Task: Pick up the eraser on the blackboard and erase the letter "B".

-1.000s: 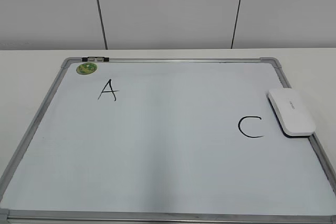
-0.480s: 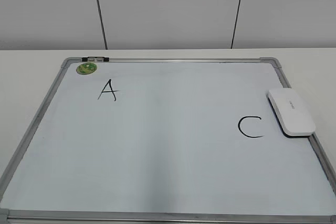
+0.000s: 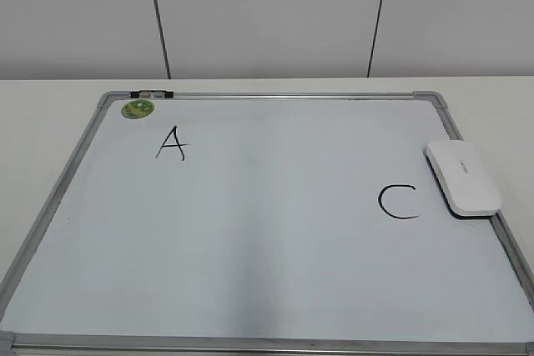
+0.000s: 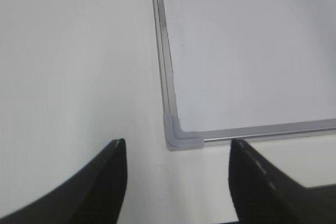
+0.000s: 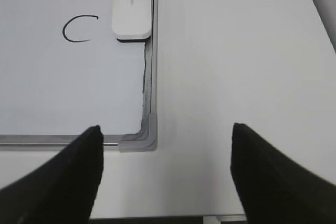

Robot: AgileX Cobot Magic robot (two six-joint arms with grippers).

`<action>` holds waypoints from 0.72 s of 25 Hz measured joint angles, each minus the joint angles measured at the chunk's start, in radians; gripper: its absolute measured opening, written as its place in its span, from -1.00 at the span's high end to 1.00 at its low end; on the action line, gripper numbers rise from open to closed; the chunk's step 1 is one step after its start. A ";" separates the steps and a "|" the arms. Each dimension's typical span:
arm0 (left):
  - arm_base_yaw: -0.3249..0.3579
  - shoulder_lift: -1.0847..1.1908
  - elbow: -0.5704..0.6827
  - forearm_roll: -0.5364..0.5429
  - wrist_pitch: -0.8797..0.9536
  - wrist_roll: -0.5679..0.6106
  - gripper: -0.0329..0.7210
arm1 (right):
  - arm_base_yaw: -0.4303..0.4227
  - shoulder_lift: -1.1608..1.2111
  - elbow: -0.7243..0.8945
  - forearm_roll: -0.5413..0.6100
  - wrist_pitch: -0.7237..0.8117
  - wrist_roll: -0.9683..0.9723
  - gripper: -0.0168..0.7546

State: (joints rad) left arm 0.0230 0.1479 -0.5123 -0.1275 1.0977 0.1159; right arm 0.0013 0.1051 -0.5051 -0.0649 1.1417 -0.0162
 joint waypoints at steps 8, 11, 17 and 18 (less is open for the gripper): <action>0.000 -0.137 0.000 0.000 0.008 0.000 -0.22 | 0.000 -0.119 0.000 0.000 0.000 0.000 -0.55; 0.000 -0.137 0.000 0.000 0.008 0.000 -0.20 | -0.001 -0.123 0.000 -0.004 0.000 0.000 -0.55; -0.031 -0.137 0.000 0.000 0.008 0.000 -0.20 | -0.001 -0.123 0.000 -0.004 0.000 0.000 -0.55; -0.041 -0.137 0.000 0.000 0.008 0.000 -0.20 | -0.001 -0.123 0.000 -0.004 0.000 0.000 -0.55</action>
State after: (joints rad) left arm -0.0180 0.0106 -0.5123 -0.1275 1.1053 0.1159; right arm 0.0000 -0.0182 -0.5051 -0.0689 1.1417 -0.0162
